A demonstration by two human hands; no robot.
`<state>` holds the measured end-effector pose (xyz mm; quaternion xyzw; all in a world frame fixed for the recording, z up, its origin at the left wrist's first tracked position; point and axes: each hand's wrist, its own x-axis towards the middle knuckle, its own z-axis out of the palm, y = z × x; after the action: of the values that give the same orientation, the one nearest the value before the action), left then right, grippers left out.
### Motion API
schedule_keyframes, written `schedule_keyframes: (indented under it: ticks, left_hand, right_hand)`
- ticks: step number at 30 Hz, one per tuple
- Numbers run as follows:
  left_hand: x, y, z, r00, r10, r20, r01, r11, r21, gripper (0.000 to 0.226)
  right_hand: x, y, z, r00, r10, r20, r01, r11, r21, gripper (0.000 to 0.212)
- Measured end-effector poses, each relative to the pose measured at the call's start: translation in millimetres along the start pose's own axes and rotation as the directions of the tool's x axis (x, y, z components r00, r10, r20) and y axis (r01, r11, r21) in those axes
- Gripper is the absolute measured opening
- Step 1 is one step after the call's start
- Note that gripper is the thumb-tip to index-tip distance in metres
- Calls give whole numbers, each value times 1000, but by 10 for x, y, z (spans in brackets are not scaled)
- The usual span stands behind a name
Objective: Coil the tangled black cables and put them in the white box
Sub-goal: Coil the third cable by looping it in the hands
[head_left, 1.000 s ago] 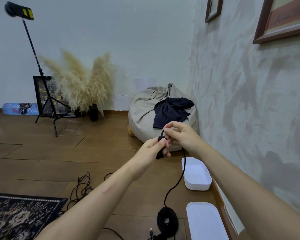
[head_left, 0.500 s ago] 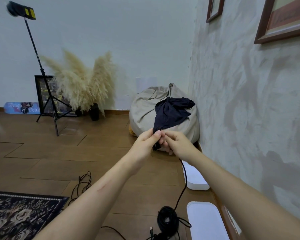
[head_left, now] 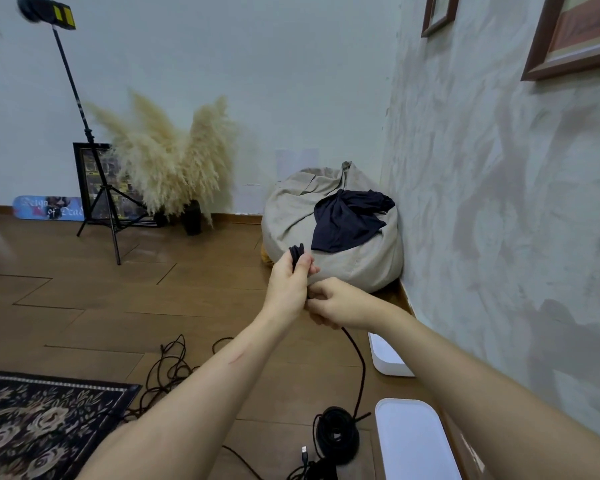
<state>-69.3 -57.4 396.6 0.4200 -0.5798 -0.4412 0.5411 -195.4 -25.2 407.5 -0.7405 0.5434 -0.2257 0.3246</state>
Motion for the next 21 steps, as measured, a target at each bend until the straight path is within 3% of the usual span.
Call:
schedule_keyframes:
  ticks: [4, 7, 14, 18, 21]
  left_hand:
    - [18, -73, -59, 997, 33, -64, -22, 985, 170, 21]
    - [18, -138, -31, 995, 68, 73, -88, 938, 334, 25]
    - [-178, 10, 49, 895, -21, 445, -63, 983, 173, 49]
    - [-178, -20, 15, 860, -75, 505, -24, 982, 186, 37]
    - [-164, -59, -46, 808, -121, 576, -57, 958, 281, 24]
  right_hand:
    - [-83, -33, -136, 992, 31, 123, -32, 999, 4, 21]
    - [-97, -25, -267, 997, -68, 45, 70, 997, -34, 24]
    - [-212, 77, -532, 971, -180, -155, 155, 975, -162, 45]
    - [-201, 137, -586, 964, -150, -221, 99, 969, -226, 20]
    - [-189, 200, -575, 958, -121, -260, 57, 969, -240, 19]
